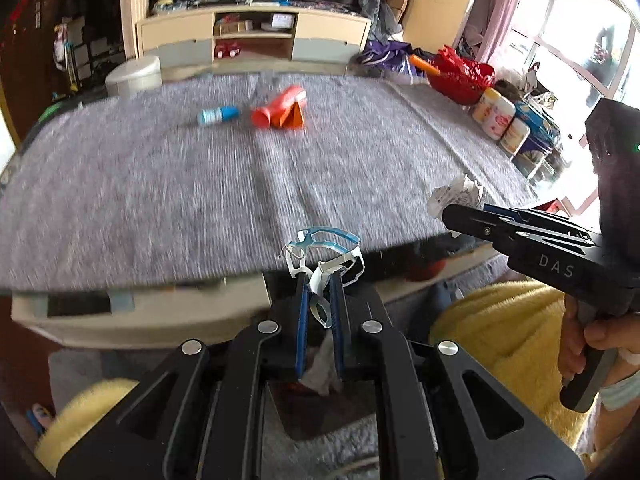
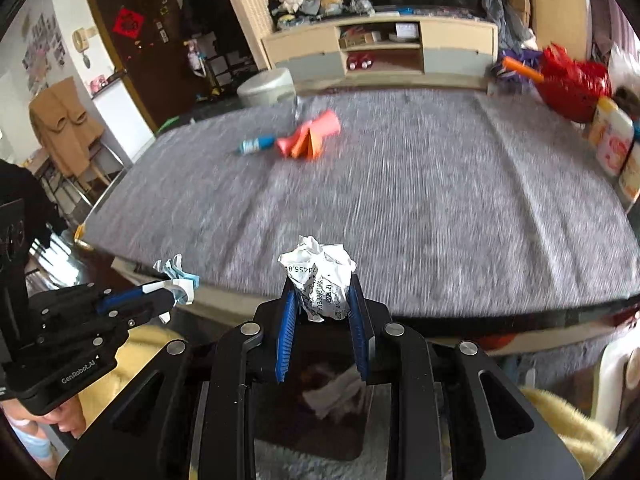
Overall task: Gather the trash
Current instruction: 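Lower both tools to the bin and release the clip and foil ball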
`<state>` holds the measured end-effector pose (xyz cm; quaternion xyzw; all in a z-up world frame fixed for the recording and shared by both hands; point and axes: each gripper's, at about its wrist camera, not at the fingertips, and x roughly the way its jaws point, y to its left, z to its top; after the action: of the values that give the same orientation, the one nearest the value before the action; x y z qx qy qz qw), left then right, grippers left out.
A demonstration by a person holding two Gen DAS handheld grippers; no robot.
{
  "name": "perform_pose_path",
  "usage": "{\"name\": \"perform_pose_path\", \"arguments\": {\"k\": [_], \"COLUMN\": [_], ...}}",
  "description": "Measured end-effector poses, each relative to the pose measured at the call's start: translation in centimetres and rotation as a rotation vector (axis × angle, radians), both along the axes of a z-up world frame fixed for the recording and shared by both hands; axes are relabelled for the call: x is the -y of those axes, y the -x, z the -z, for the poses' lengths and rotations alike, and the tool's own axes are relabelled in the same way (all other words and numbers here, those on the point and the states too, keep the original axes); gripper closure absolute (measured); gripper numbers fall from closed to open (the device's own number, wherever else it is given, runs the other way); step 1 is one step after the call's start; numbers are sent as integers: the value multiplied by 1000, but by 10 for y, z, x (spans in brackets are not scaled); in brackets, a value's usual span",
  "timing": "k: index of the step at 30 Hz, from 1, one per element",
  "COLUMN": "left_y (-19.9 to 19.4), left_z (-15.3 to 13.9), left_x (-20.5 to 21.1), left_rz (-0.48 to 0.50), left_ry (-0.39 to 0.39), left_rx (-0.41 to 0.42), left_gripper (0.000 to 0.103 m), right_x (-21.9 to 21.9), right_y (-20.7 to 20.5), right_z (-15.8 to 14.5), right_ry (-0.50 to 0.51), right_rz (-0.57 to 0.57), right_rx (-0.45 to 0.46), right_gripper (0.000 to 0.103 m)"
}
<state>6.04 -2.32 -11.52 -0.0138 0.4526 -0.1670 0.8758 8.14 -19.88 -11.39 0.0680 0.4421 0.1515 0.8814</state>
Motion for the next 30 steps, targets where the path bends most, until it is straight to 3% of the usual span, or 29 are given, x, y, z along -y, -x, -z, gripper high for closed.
{"name": "perform_pose_path", "arguments": {"k": [20, 30], "left_y": [44, 46], "left_z": [113, 130], "left_x": [11, 15], "left_rz": [18, 33], "left_ry": [0, -13], "left_rx": [-250, -289], "left_gripper": [94, 92], "right_x": [-24, -30], "right_y": [36, 37], "right_z": [109, 129], "right_ry": [16, 39], "right_rz": [0, -14], "right_rx": [-240, -292], "right_gripper": [77, 75]}}
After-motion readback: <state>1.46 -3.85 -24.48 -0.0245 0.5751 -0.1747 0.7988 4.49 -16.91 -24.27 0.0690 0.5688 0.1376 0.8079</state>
